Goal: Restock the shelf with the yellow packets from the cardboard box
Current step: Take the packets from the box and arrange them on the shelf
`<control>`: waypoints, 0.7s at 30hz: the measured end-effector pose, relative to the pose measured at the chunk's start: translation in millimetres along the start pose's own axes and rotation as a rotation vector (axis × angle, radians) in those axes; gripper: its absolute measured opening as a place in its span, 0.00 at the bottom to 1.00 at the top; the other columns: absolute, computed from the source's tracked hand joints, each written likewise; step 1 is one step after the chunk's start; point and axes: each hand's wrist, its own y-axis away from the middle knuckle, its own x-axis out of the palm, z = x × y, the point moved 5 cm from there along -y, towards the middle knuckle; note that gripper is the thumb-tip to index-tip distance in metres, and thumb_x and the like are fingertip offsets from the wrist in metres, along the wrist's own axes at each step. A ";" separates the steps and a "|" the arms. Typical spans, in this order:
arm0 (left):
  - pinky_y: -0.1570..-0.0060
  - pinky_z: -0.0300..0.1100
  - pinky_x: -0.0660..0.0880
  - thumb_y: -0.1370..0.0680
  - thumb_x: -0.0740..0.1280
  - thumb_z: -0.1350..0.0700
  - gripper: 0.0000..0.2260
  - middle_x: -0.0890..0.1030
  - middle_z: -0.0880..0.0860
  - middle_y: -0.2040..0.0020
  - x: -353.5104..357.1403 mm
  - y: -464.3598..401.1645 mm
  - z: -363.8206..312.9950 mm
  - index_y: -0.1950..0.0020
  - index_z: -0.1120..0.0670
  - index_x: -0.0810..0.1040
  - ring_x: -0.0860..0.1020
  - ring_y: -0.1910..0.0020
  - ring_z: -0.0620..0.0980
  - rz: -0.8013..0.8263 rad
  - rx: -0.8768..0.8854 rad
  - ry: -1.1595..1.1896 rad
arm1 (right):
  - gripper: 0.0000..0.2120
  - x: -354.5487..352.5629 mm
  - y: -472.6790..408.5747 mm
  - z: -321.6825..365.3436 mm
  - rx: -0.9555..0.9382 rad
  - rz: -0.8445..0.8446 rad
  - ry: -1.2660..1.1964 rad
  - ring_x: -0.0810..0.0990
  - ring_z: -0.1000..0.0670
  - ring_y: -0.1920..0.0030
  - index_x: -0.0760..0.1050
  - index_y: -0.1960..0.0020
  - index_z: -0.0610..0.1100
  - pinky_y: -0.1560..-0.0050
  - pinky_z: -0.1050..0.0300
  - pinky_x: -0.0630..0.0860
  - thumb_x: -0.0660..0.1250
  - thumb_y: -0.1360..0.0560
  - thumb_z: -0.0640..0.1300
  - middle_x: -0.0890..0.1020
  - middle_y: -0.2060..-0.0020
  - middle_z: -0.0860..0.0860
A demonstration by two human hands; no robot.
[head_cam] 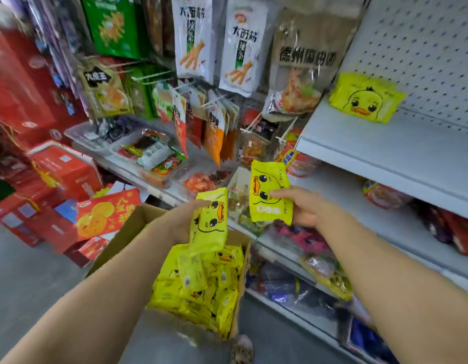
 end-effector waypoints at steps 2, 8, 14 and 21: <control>0.50 0.54 0.79 0.20 0.61 0.58 0.10 0.83 0.62 0.50 18.3 11.6 -25.8 0.45 0.61 0.79 0.83 0.55 0.58 0.104 0.056 0.008 | 0.42 -3.9 22.0 28.9 -0.083 0.041 -0.029 0.85 0.42 0.47 0.79 0.39 0.40 0.48 0.42 0.82 0.87 0.52 0.41 0.83 0.43 0.40; 0.42 0.54 0.76 0.30 0.70 0.61 0.21 0.82 0.61 0.42 70.1 42.2 -106.3 0.37 0.61 0.77 0.81 0.43 0.57 0.195 0.245 -0.098 | 0.41 -31.1 82.8 117.8 -0.329 -0.112 0.023 0.85 0.41 0.49 0.78 0.38 0.40 0.50 0.40 0.82 0.87 0.49 0.45 0.84 0.44 0.40; 0.59 0.51 0.82 0.22 0.64 0.60 0.09 0.85 0.59 0.52 135.3 43.5 -180.9 0.43 0.60 0.79 0.85 0.57 0.54 0.276 0.331 -0.178 | 0.24 -80.1 125.2 181.8 -0.486 -0.398 0.030 0.86 0.47 0.59 0.76 0.34 0.39 0.63 0.51 0.83 0.72 0.30 0.36 0.85 0.48 0.43; 0.67 0.47 0.81 0.19 0.63 0.55 0.09 0.85 0.56 0.62 217.4 12.6 -242.1 0.47 0.60 0.78 0.84 0.67 0.51 0.266 0.312 -0.328 | 0.22 -154.3 167.7 246.2 -0.566 -0.665 0.180 0.86 0.45 0.58 0.77 0.38 0.40 0.62 0.53 0.83 0.77 0.31 0.37 0.86 0.51 0.43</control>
